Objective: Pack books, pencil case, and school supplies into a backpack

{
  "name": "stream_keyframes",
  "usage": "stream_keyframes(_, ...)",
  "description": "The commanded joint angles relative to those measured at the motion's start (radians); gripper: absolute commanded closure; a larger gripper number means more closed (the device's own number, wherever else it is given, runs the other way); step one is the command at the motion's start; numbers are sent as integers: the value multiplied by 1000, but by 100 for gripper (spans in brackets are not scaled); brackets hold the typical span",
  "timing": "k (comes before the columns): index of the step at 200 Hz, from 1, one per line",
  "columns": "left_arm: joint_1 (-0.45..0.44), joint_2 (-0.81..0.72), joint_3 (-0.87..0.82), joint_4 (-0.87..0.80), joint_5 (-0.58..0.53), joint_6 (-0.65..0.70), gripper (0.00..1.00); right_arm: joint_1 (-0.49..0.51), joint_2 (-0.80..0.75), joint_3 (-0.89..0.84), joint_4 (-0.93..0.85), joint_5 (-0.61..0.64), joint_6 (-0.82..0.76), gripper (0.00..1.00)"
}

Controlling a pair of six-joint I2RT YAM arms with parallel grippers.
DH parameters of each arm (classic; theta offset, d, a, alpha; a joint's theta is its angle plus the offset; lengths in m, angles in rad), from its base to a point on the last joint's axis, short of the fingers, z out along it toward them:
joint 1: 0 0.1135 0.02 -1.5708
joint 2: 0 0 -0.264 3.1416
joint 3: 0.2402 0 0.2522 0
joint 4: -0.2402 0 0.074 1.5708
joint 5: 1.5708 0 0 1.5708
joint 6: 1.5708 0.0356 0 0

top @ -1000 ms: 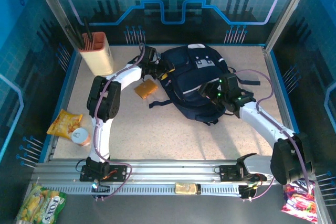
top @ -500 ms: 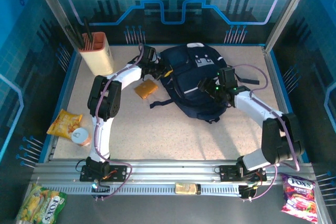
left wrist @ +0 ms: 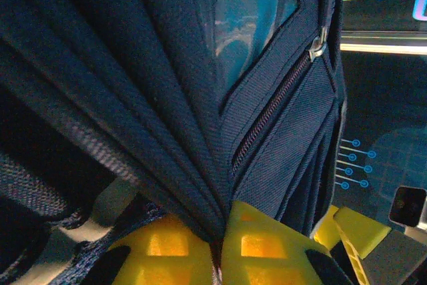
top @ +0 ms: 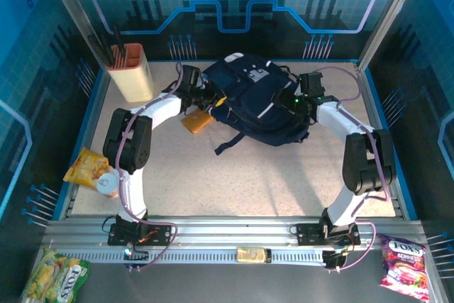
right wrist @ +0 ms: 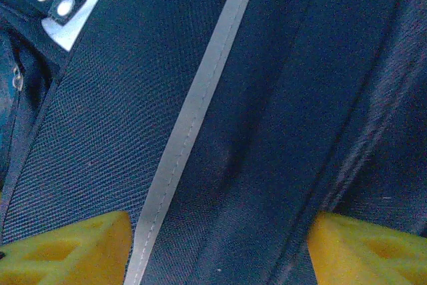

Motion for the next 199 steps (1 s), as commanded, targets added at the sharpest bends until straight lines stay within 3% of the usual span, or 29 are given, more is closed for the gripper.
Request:
stream_keyframes(1, -10, -74, -25, 37, 98, -14, 100, 30, -135, 10, -143, 162, -77, 28)
stream_keyframes(31, -11, -89, -36, 52, 91, -30, 100, 91, -220, -22, -249, 234, -85, 27)
stream_keyframes(60, -13, -90, -40, 69, 86, -42, 100, 246, -233, -20, -281, 270, -36, 30)
stream_keyframes(92, -14, -89, -54, 90, 90, -58, 100, 437, -153, 36, -211, 282, 65, 37)
stream_keyframes(124, -15, -98, -70, 128, 102, -78, 100, 548, -29, 114, -127, 315, 142, 46)
stream_keyframes(170, -19, -110, -105, 185, 116, -107, 100, 589, 109, 214, -94, 404, 225, 61)
stream_keyframes(199, -21, -109, -122, 235, 128, -137, 100, 590, 168, 262, -90, 449, 226, 63)
